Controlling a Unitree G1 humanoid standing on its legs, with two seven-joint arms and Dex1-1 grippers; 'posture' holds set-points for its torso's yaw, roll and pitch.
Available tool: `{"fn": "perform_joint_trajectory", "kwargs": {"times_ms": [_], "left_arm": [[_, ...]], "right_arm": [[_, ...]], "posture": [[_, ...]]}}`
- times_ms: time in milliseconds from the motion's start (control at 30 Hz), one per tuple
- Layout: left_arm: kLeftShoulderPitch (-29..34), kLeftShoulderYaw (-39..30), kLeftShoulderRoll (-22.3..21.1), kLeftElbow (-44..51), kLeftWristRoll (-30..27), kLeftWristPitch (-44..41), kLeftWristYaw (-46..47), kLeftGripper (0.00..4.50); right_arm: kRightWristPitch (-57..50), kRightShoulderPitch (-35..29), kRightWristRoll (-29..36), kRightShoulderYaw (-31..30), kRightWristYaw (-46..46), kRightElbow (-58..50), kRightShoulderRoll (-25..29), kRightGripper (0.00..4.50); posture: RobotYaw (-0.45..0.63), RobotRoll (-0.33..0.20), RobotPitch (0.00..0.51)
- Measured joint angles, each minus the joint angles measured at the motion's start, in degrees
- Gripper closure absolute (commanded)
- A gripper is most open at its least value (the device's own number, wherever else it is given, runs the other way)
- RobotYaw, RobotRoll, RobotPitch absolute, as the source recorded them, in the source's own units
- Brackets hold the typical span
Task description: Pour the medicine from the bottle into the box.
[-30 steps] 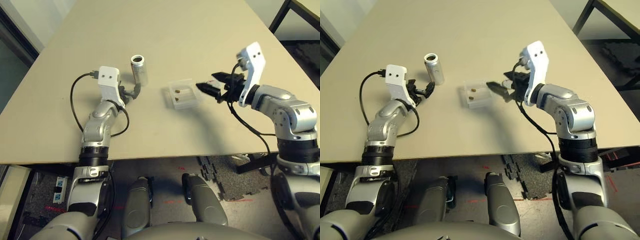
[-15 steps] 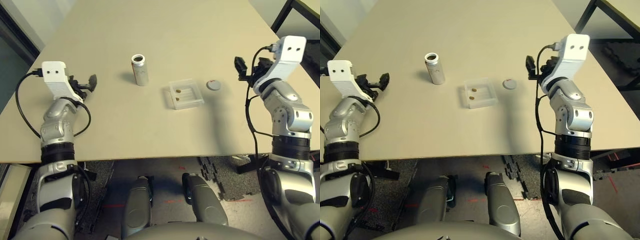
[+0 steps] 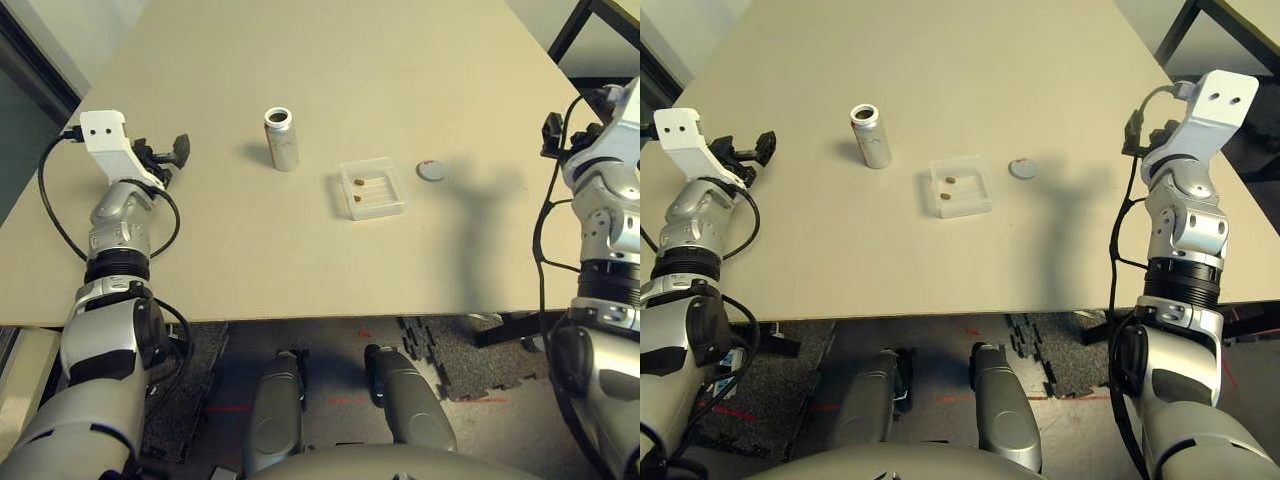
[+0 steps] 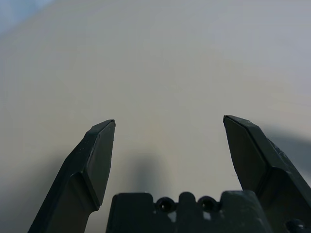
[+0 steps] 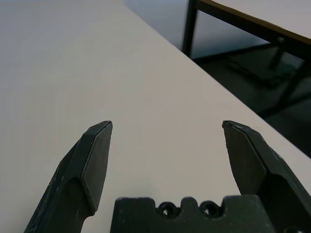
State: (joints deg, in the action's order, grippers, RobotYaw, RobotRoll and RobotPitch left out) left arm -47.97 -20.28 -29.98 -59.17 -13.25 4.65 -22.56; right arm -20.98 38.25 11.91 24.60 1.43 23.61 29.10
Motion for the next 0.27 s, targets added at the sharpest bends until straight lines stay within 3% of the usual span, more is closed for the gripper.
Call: {"fn": "perform_joint_trajectory", "kwargs": {"times_ms": [267], "left_arm": [[-0.5, 0.0, -0.4, -0.8, -0.1, 1.3, -0.4, 0.03]], "right_arm": [[4.8, 0.0, -0.2, 0.4, -0.4, 6.8, 2.1, 0.00]], "posture": [[-0.06, 0.000, 0.214]]}}
